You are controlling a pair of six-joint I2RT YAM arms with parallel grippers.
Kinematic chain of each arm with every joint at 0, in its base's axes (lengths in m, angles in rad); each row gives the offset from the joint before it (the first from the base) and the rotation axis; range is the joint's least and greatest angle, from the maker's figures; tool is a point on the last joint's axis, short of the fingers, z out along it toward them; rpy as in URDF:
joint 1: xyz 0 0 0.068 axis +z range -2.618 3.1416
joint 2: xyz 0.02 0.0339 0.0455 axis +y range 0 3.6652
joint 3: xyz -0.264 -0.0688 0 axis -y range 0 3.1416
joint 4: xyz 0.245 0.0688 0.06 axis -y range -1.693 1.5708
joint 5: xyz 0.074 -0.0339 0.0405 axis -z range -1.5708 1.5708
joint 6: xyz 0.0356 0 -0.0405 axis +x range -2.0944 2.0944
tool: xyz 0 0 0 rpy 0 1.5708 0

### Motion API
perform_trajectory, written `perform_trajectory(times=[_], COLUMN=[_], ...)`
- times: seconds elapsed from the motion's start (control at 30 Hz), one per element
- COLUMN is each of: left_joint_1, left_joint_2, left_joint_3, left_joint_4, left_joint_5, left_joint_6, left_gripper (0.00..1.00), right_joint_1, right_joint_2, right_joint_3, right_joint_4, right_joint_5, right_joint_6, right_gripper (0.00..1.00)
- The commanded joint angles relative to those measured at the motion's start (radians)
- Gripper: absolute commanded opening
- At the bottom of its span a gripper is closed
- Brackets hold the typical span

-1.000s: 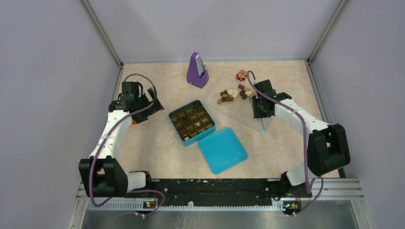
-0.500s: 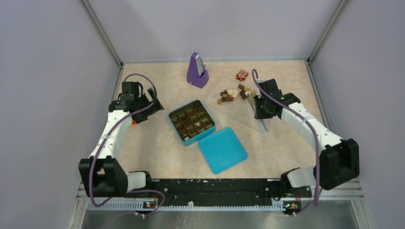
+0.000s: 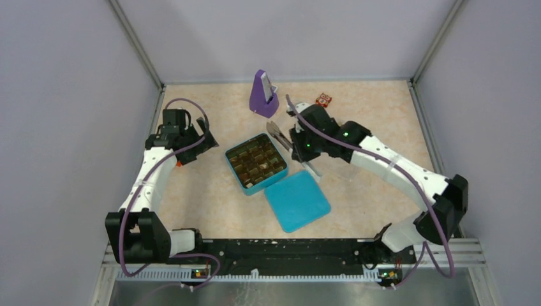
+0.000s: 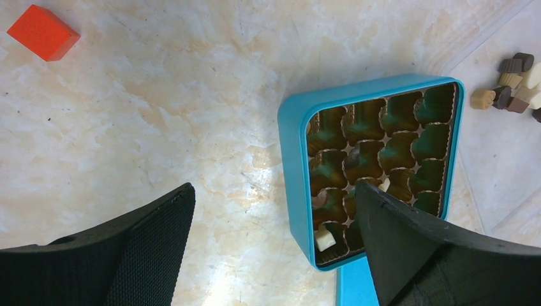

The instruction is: Pack the chocolate

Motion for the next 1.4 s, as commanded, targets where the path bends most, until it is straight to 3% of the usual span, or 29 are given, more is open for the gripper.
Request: perform_trajectory(times=[0.0,0.33,0.8,1.37], left_joint_1=[0.007,0.007,0.008,0.009], left_joint_2=[-0.012,-0.020,-0.016,-0.011], left_joint_3=[0.038,0.033,0.036,0.028], left_joint_4=[0.008,0.005,0.006,0.014], left_joint_5=[-0.017,-0.019,-0.014,-0.015], left_joint_6=[0.009,0.011,0.010,0.011], left_gripper=[0.99,0.99,0.99,0.99], right_joint_1=[0.105,0.221,0.221,0.221], right_joint_2=[0.110,0.318,0.403,0.189], right_joint_3=[0.100,0.199,0.242,0.038], right_joint_4=[0.071,0.125,0.147,0.120], right_joint_5=[-0.042,-0.094,-0.085,0.055], right_joint_6=[0.007,-0.003,-0.013,0.044], right_gripper=[0.00,0.00,0.00,0.00])
